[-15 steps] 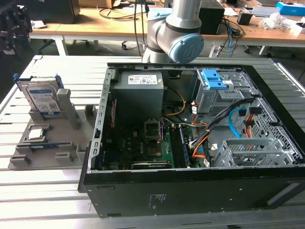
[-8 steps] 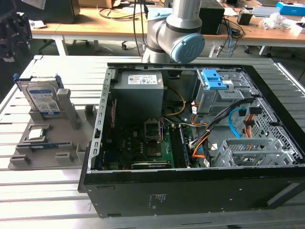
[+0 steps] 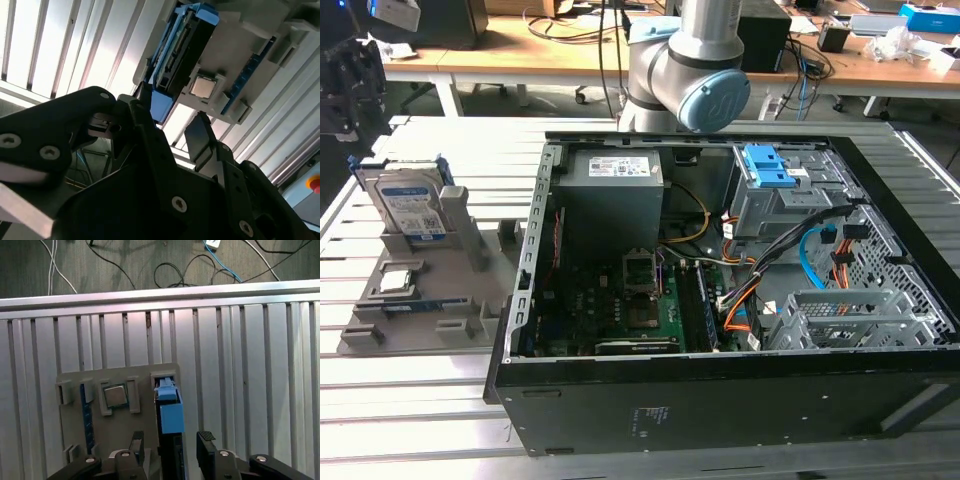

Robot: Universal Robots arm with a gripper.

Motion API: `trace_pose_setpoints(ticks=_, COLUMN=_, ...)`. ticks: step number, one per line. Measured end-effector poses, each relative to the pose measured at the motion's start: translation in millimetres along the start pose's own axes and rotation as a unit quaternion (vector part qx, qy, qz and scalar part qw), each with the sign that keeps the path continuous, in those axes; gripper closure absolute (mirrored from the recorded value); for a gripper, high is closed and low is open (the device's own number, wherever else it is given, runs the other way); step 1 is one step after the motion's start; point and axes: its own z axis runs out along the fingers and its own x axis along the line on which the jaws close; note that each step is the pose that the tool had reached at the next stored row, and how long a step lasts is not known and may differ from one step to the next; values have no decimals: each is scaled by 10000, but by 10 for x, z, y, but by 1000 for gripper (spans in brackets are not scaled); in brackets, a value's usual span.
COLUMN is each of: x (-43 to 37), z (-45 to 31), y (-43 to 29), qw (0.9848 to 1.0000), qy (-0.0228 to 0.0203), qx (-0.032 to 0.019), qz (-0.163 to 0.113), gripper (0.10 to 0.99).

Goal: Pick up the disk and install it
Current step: 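Pick up the disk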

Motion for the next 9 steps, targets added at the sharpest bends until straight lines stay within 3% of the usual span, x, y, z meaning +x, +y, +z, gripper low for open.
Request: trace_pose_setpoints(ticks=9, x=-6, z=249, y=5, qw=10000, qy=2, qx=1, qz=3, gripper=545)
